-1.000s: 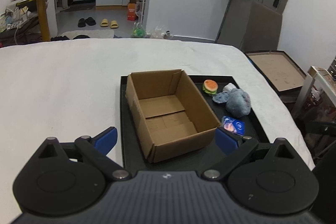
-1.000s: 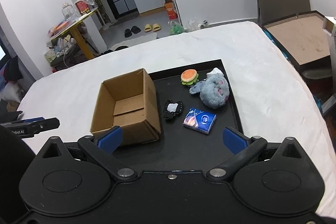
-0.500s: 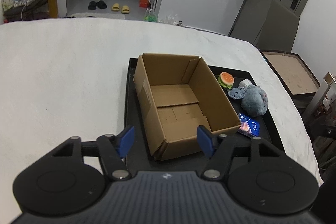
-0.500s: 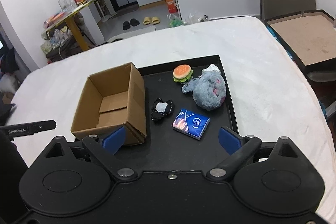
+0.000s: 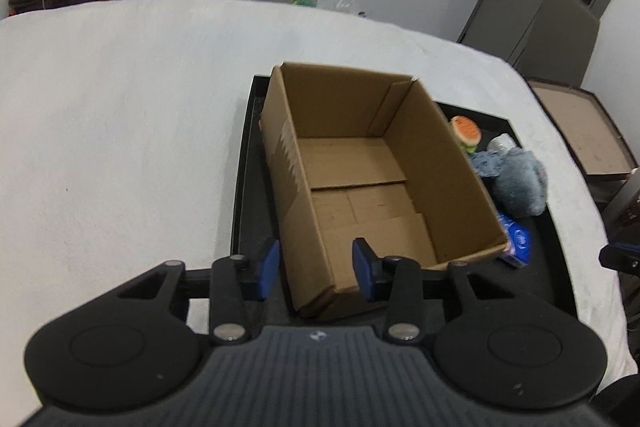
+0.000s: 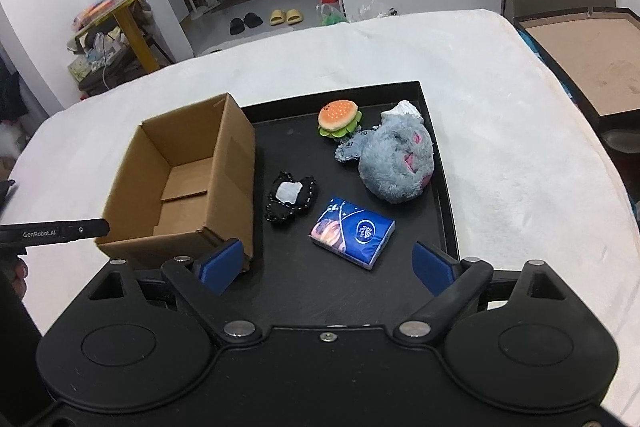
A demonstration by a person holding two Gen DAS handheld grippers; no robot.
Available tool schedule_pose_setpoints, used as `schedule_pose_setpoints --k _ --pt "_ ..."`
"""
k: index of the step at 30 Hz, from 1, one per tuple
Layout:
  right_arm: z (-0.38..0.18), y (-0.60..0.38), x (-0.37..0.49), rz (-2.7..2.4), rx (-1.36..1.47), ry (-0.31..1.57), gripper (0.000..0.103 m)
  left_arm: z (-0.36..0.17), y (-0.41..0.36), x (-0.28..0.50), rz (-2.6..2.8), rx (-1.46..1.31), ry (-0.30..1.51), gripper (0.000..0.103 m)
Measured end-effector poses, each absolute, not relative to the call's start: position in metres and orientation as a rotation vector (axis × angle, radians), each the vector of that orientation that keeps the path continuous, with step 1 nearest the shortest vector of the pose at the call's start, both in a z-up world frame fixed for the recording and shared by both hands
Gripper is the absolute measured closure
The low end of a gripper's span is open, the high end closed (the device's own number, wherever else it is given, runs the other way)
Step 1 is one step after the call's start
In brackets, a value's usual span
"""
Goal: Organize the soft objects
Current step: 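Move the right gripper down onto the blue Vinda tissue pack and close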
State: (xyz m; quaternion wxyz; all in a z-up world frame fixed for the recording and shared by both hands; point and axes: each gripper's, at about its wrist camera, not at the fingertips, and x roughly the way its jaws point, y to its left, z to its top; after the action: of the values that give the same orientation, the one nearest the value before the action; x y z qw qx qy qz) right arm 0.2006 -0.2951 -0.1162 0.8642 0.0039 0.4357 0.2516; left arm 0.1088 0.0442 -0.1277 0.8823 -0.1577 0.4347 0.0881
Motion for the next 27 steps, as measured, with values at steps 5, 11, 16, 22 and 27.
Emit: schedule_pose_setpoints --k 5,11,16,22,27 --pt "-0.133 -0.292 0.215 0.527 -0.010 0.942 0.015 -0.144 0.048 0.122 0.198 -0.332 0.941 0.076" --pt "-0.154 -0.281 0.232 0.516 -0.045 0.980 0.015 -0.149 0.053 0.132 0.207 -0.333 0.942 0.081" --pt "-0.173 -0.269 0.247 0.503 -0.101 1.017 0.015 -0.149 0.058 0.140 0.210 -0.345 0.946 0.090" --pt "-0.190 -0.255 0.259 0.518 -0.167 1.040 0.015 -0.148 0.062 0.144 0.252 -0.334 0.939 0.092" --pt "-0.201 -0.245 0.268 0.516 -0.237 1.041 0.015 -0.148 0.067 0.146 0.269 -0.349 0.942 0.092"
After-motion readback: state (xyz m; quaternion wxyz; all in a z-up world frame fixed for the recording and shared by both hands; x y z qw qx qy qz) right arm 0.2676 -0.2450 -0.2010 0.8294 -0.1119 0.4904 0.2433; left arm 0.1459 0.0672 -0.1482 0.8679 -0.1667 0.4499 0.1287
